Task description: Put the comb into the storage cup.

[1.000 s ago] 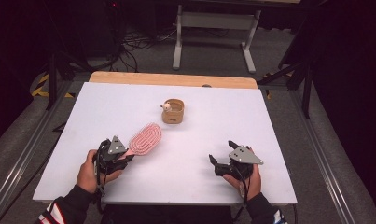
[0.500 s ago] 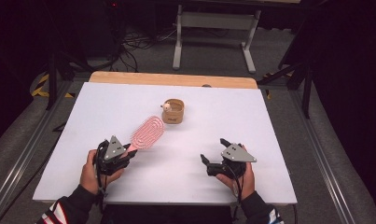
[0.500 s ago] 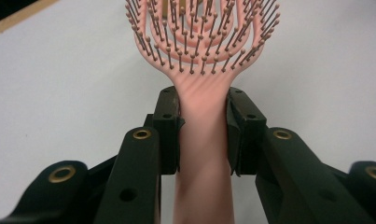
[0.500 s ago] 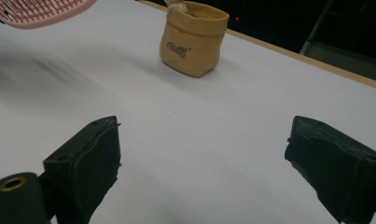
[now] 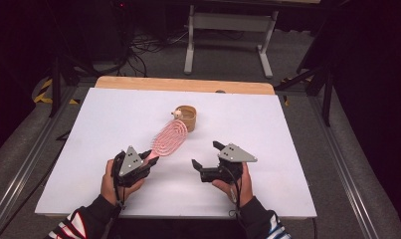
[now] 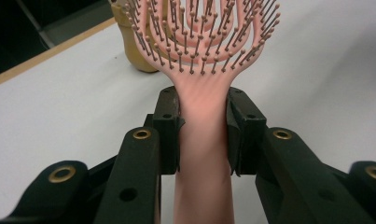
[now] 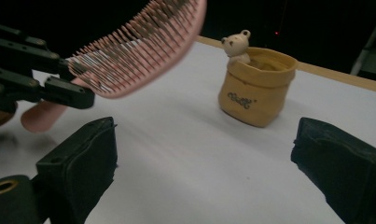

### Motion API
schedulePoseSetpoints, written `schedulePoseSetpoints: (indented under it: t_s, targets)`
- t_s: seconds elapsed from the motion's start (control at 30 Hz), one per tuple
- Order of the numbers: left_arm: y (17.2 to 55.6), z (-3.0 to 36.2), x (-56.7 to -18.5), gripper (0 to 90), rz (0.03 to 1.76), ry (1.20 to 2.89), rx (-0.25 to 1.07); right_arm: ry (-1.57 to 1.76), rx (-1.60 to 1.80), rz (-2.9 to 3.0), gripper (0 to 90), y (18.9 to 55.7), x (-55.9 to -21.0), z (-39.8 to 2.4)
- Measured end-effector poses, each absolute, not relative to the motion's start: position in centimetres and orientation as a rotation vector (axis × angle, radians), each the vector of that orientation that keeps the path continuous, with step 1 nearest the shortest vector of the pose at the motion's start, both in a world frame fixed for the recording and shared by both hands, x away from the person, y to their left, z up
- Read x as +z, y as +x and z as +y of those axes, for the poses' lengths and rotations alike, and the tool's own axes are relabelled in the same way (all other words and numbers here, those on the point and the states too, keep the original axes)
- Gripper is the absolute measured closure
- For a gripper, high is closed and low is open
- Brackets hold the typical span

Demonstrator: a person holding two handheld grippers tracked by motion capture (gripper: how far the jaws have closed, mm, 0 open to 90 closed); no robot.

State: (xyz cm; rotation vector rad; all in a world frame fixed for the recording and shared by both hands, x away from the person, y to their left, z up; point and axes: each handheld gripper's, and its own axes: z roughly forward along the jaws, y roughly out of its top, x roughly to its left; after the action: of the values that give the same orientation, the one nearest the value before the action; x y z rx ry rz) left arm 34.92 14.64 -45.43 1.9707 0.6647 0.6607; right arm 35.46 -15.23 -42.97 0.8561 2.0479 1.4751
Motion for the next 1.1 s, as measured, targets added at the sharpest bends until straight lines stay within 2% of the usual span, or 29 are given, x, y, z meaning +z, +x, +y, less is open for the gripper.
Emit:
schedulePoseSetpoints:
  t_s: [0.63,0.77,1.0,1.1]
  targets:
    - [34.4,12.2,-45.5,69.4,0.558,1.912,0.663,0.916,1.691,2.087,7.4,37.5,-42.3,-11.0]
    - [34.3,11.7,-45.7,69.5,0.539,1.915,0.659,0.939,1.7,2.065,17.0,37.5,-42.2,-10.5]
    - [34.4,11.5,-45.8,69.6,0.528,1.916,0.661,1.005,1.877,1.92,45.8,37.2,-41.7,-11.7]
    - [34.4,11.3,-45.8,69.5,0.523,1.925,0.664,1.019,1.883,1.905,53.6,37.1,-41.5,-11.7]
